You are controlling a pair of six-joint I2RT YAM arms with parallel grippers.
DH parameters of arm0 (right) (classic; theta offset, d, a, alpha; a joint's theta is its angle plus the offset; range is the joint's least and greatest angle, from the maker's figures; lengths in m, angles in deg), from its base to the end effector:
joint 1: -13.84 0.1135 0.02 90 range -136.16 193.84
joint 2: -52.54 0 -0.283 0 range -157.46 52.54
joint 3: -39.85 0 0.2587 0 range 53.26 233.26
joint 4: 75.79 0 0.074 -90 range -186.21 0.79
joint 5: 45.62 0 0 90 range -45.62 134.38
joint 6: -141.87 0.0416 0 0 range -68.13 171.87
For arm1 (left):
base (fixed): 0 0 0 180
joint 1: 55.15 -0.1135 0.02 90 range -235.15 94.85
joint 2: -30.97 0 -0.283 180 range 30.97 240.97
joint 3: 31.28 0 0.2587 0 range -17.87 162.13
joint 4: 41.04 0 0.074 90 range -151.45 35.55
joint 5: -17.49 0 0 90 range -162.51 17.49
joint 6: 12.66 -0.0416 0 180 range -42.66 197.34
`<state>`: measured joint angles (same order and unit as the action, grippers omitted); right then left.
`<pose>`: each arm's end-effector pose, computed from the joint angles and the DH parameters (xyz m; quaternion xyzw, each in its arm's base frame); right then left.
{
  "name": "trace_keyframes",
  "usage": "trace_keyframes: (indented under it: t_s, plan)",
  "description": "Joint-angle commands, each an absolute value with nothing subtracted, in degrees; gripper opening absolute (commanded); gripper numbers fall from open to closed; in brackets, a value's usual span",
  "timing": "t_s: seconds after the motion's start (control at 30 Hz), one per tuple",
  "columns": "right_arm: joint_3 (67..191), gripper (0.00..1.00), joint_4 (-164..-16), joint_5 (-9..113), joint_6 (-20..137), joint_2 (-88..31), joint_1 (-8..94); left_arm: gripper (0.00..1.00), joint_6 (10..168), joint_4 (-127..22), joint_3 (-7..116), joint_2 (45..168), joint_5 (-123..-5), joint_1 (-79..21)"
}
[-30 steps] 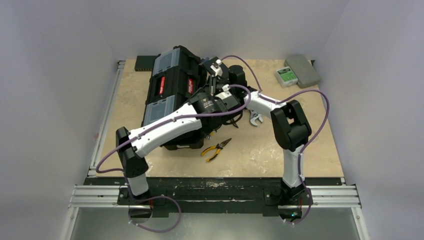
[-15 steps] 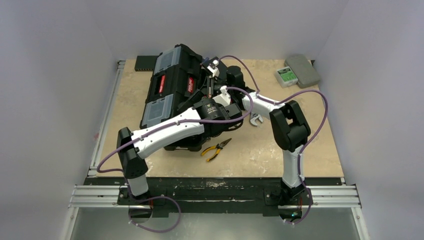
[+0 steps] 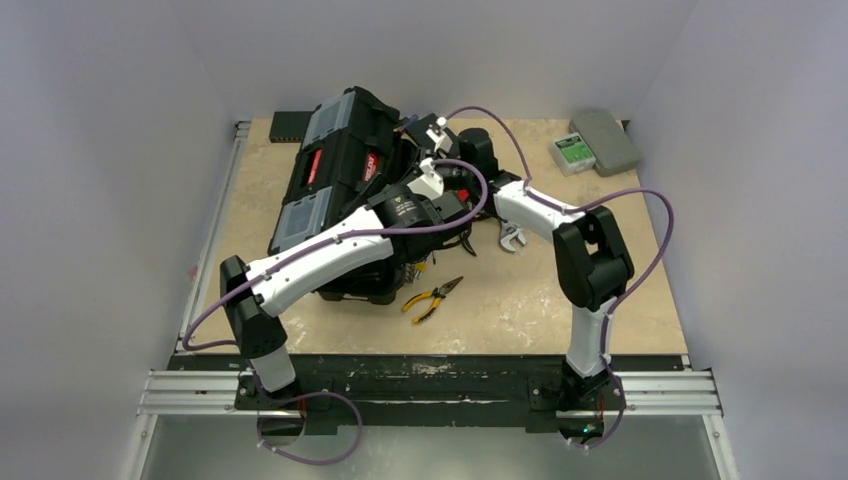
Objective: Pack the tool kit
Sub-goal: Open the toolbox at the center of the board.
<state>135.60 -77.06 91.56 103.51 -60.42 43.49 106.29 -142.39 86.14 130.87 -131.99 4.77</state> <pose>0.3973 0.2613 0.2651 -0.0877 0.7746 0.5952 0.1948 0.1942 -0.2638 0.3756 0.2058 0.8427 0.3210 0.3802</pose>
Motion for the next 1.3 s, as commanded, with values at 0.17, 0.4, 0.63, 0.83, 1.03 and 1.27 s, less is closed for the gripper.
trace_keyframes:
  t_s: [0.17, 0.4, 0.63, 0.83, 1.03, 1.27]
  plan:
    - [137.43, 0.55, -95.37, 71.74, 91.9, -53.55, 41.31, 0.82, 104.85, -146.89, 86.88, 126.62, -135.19, 2.18]
    - [137.24, 0.6, -98.25, 70.05, 89.89, -56.85, 41.81, 0.82, 104.52, -146.14, 86.11, 126.4, -135.08, 1.98]
    - [137.83, 0.6, -95.19, 74.22, 90.61, -59.91, 43.04, 0.81, 103.89, -145.94, 86.29, 126.22, -135.37, 1.82]
    - [138.69, 0.6, -94.63, 75.67, 90.37, -61.8, 43.99, 0.81, 103.32, -145.59, 86.2, 125.66, -135.53, 1.46]
    - [138.32, 0.54, -96.38, 74.31, 90.04, -63.39, 44.57, 0.81, 102.77, -145.08, 85.61, 124.7, -135.73, -0.1]
    - [136.4, 0.47, -95.73, 75.61, 89.25, -64.57, 44.43, 0.8, 96.72, -137.23, 81.52, 117.61, -131.62, -7.05]
